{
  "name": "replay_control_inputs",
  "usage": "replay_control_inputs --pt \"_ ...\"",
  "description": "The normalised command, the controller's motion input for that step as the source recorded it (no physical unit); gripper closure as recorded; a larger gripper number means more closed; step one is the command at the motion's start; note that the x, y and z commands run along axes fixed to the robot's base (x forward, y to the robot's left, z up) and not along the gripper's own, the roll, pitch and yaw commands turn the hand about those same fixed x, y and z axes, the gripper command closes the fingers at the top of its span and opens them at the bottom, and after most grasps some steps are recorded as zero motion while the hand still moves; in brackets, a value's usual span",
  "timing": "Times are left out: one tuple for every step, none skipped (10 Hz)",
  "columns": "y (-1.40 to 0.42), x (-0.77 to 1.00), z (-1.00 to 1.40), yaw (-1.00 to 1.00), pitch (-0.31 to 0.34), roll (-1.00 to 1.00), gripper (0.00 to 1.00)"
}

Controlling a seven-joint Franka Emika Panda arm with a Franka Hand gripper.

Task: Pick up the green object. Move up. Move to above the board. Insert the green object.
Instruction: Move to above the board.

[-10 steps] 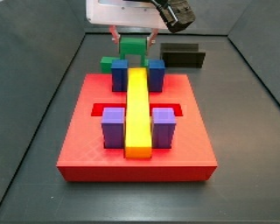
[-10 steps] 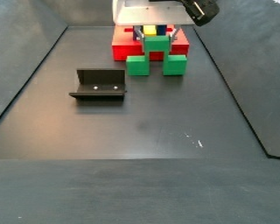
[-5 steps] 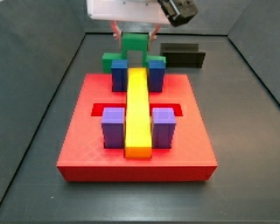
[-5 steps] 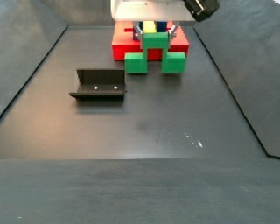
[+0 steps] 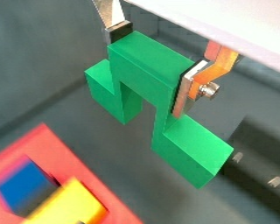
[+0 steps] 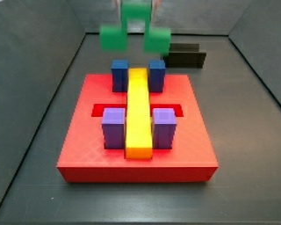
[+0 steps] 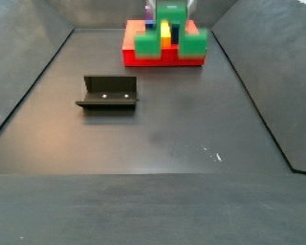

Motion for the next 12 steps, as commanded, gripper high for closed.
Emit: replay_control_inputs --pt "0.0 -0.05 1.4 -0.01 0.029 -0.03 1.0" --pt "0.01 0.02 1.4 -0.01 0.018 -0.04 1.0" --pt "0.01 0.05 1.4 -0.01 0.056 -0.04 1.0" --pt "0.01 0.02 0.58 -0.01 0.095 -0.04 1.0" --pt "0.01 0.03 0.2 -0.01 0.065 -0.05 1.0" --pt "-1.4 0.07 0.33 0.05 0.125 0.0 1.0" --pt "-1.4 0.06 0.34 0.05 0.123 0.01 1.0" --pt "-1.4 0.07 0.35 0.04 0.129 0.1 1.0" --pt "-1.4 0.12 0.35 0.02 0.135 0.07 1.0" --pt "-0.92 0.13 0.23 0.01 0.153 0.05 1.0" --pt "-0.68 0.13 0.17 0.01 0.161 0.05 1.0" --pt "-0.34 0.11 0.1 0.01 0.146 0.05 1.0"
